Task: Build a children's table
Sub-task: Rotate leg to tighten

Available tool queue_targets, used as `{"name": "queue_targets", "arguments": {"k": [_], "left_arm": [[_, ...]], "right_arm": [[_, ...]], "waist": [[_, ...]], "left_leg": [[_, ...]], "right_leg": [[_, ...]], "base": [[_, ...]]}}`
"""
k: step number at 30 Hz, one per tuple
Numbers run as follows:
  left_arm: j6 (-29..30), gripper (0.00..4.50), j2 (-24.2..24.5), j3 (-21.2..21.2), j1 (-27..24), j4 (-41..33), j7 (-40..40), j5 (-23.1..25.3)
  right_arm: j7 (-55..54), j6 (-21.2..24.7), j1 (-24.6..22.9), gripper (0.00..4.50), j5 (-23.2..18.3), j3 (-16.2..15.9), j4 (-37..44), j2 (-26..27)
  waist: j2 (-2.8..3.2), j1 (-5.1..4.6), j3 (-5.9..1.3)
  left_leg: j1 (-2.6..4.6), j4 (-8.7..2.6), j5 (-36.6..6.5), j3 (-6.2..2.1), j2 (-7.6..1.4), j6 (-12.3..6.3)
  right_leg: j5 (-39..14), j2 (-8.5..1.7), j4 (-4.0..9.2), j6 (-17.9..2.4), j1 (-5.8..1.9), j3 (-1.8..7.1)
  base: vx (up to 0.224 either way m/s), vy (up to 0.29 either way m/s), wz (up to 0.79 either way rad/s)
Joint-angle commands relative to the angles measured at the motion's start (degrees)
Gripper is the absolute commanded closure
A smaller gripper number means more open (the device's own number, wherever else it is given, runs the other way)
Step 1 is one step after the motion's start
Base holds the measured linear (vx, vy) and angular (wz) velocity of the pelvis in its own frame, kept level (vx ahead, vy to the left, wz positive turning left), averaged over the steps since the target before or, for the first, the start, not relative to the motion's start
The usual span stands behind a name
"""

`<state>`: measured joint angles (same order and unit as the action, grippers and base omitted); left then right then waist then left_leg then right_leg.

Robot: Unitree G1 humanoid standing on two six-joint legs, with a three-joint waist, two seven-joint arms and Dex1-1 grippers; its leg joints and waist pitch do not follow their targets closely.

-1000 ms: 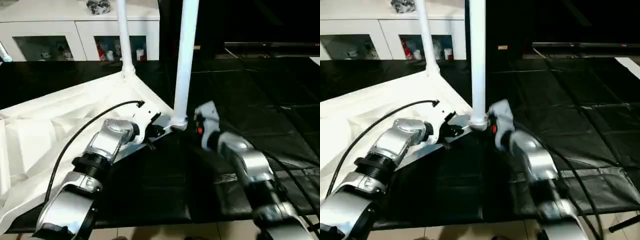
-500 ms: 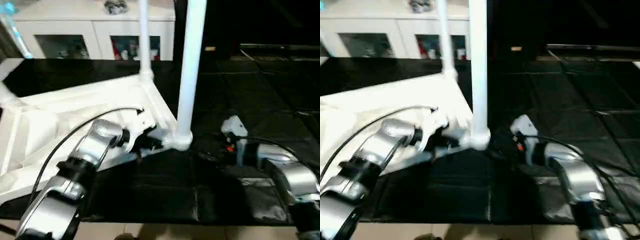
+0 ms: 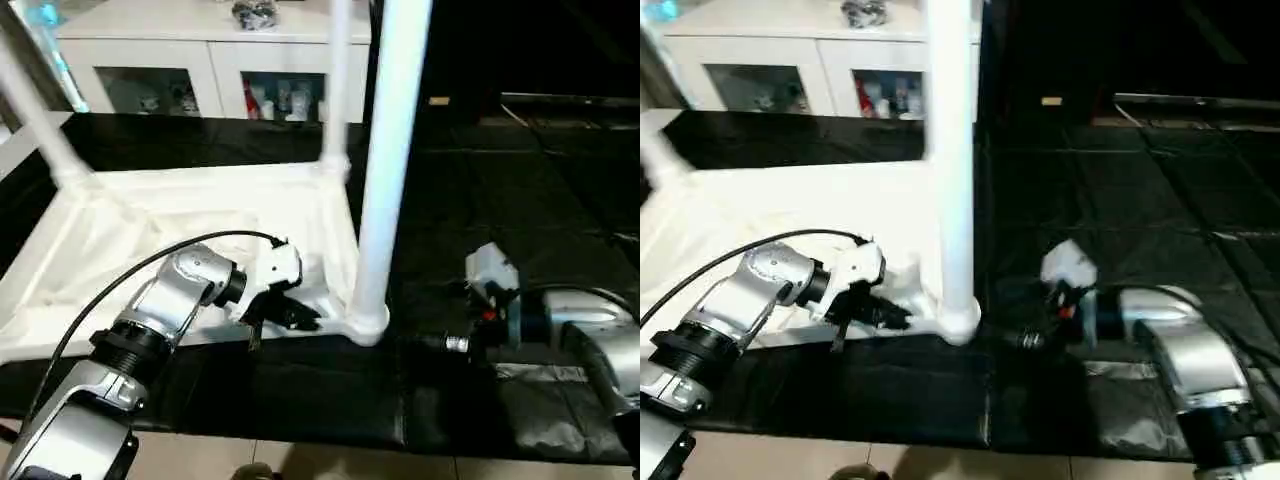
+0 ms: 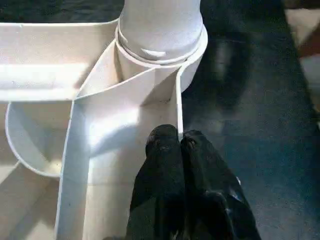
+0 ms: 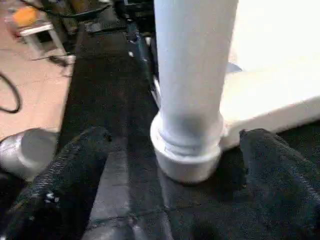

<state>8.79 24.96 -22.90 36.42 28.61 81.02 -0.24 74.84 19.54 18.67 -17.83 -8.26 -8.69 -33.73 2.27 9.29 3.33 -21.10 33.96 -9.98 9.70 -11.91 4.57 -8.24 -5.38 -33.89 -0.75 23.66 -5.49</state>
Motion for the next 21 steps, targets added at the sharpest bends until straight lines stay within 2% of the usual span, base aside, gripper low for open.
{"name": "queue_targets", "arguments": {"k": [1, 3, 4, 8, 9, 12, 21], "left_arm": [[-2.2, 4.50, -0.8, -1.7, 0.7, -2.8, 2.7, 0.0], [-2.5, 4.50, -1.0, -2.1, 0.7, -3.0, 2.8, 0.3], [-2.5, 4.50, -1.1, -2.3, 0.7, -3.1, 2.9, 0.3], [-2.8, 4.50, -1.2, -3.0, 0.4, -3.7, 3.2, 0.5], [-3.0, 4.50, -1.3, -3.2, 0.4, -3.8, 3.3, 0.6], [-3.4, 4.50, -1.4, -3.5, 0.4, -3.5, 3.2, 0.6], [-4.1, 4.50, -1.5, -3.8, 0.9, -2.4, 2.7, 0.9]], "right_arm": [[1.8, -1.3, 2.1, 0.48, 0.5, -1.2, -2.7, 0.8], [2.5, -1.4, 3.2, 0.67, 0.7, -1.7, -4.5, 1.5], [2.9, -1.5, 3.7, 0.79, 0.9, -2.1, -5.3, 1.8], [3.6, -2.3, 5.3, 1.05, 1.6, -3.1, -8.1, 2.9], [4.2, -2.2, 6.2, 1.23, 1.4, -3.4, -9.5, 3.5], [5.4, -2.3, 7.0, 1.50, 1.2, -4.1, -10.9, 3.7], [7.7, -3.2, 8.3, 2.12, 1.1, -4.6, -13.8, 4.4]], "waist": [[-0.66, -0.47, -4.37], [-0.52, -0.32, -4.30], [-0.74, -0.30, -4.32], [-0.72, -0.27, -4.45], [-0.75, -0.41, -4.43], [-0.72, -0.49, -4.43], [-0.72, -0.58, -4.49]], "left_leg": [[0.79, -3.87, -15.4, 0.07, -1.23, -2.21], [1.00, -3.82, -15.7, 0.12, -1.26, -2.02], [0.94, -3.84, -15.6, 0.13, -1.27, -2.07], [0.63, -3.85, -14.5, -0.01, -1.25, -2.07], [0.42, -3.84, -14.2, -0.01, -1.15, -2.20], [0.62, -3.75, -14.0, 0.07, -1.15, -2.23], [0.59, -3.74, -14.0, 0.07, -1.18, -2.40]], "right_leg": [[-22.1, -3.10, 4.41, -10.1, -3.00, 2.34], [-22.8, -3.07, 4.48, -10.2, -2.81, 2.43], [-22.9, -3.13, 4.53, -10.1, -2.91, 2.44], [-22.2, -3.13, 4.17, -9.8, -3.15, 2.41], [-22.2, -3.05, 4.18, -9.7, -3.24, 2.34], [-22.5, -3.01, 4.30, -9.6, -3.07, 2.38], [-22.1, -2.98, 4.16, -9.9, -3.14, 2.36]], "base": [[0.000, 0.000, 0.00], [0.000, 0.000, 0.00], [0.000, 0.000, 0.00], [0.000, 0.000, 0.00], [0.000, 0.000, 0.00], [0.000, 0.000, 0.00], [0.000, 0.000, 0.00]]}}
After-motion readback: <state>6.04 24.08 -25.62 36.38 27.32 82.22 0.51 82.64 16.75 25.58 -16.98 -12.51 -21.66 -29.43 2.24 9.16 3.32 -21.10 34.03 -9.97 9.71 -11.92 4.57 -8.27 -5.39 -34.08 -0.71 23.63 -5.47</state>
